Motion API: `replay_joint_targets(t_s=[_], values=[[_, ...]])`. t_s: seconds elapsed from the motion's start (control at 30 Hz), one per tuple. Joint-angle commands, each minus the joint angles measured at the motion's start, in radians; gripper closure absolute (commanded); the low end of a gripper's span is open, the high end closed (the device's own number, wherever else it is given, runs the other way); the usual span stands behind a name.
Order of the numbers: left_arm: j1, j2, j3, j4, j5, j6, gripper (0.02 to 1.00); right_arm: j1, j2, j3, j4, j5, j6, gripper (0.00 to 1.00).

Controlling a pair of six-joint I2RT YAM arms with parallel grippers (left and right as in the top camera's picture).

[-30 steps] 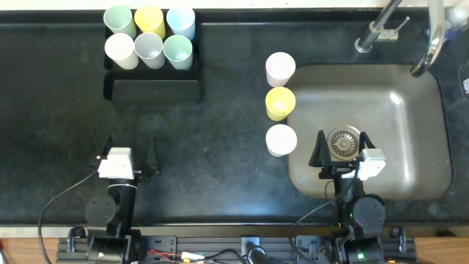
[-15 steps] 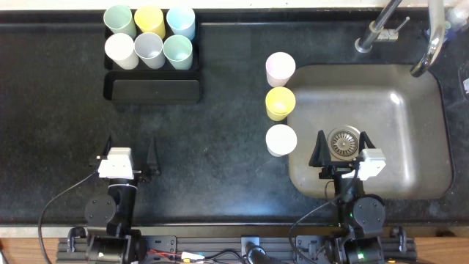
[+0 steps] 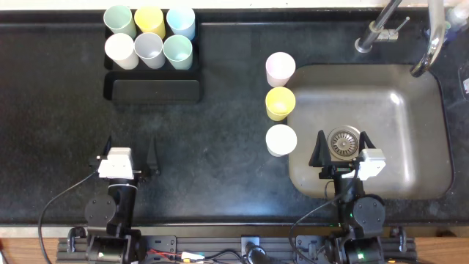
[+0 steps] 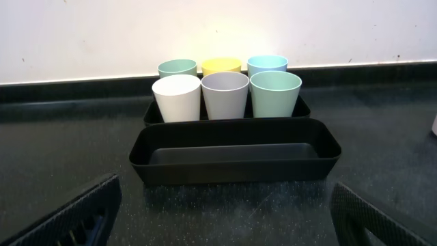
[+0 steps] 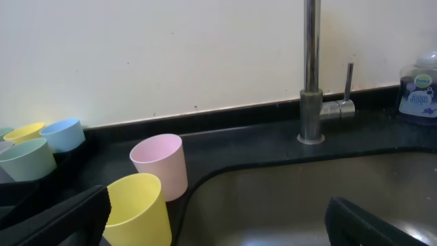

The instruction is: Store Cups

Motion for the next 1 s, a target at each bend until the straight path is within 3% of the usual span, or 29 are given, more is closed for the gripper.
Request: replay_joint_targets(t_s=[0.03, 0.5, 0.63, 0.83, 1.0], values=[[-0.001, -0.009, -0.002, 0.000, 0.006, 0.019, 0.020, -0.006, -0.008, -0.013, 0.005, -0.007, 0.005, 0.005], [-0.001, -0.007, 0.000, -0.001, 0.005, 0.009, 0.020, -0.006, -0.008, -0.013, 0.005, -0.007, 0.004, 0.003], [0.010, 0.129, 0.068, 0.010, 0.050, -0.163, 0.020, -0.006, -0.008, -0.013, 0.005, -0.007, 0.004, 0.003], [0.023, 0.902, 0.587, -0.012, 0.197, -0.526, 0.020, -0.006, -0.008, -0.013, 0.005, -0.007, 0.004, 0.003], [-0.051, 1.540, 1.334, -0.259, 0.405, -0.595, 0.020, -0.006, -0.008, -0.013, 0.005, -0.007, 0.005, 0.003]])
